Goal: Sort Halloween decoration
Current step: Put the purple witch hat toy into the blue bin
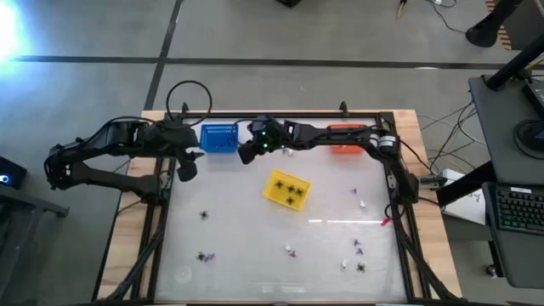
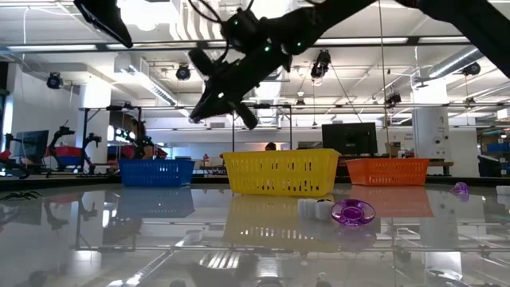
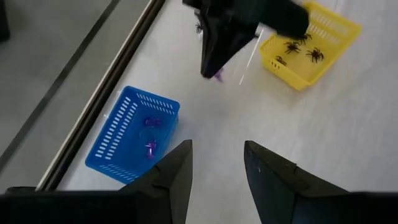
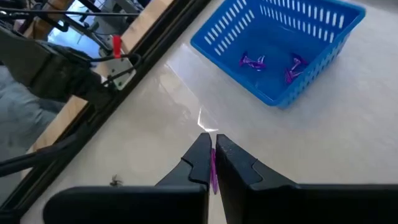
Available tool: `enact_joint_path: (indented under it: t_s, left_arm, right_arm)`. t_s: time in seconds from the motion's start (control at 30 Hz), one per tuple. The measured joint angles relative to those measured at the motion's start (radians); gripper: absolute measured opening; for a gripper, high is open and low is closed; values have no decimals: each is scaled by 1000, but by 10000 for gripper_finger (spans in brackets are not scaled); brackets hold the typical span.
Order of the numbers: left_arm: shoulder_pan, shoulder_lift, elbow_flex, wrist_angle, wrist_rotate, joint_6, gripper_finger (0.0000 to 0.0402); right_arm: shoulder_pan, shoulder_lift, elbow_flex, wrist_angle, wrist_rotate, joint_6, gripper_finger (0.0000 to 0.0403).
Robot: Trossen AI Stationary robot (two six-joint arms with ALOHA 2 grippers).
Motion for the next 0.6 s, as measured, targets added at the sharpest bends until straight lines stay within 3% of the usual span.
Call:
enact_joint_path:
  t_s: [0.2,0.6]
  left_arm:
    - [0,1,0,2,0,-26,127]
    - [0,0,0,2,-2,-101,127]
  right_arm:
    - [-10,101,98,45,-15,-21,9]
    - [-79,292,414,-121,-99,-126,9]
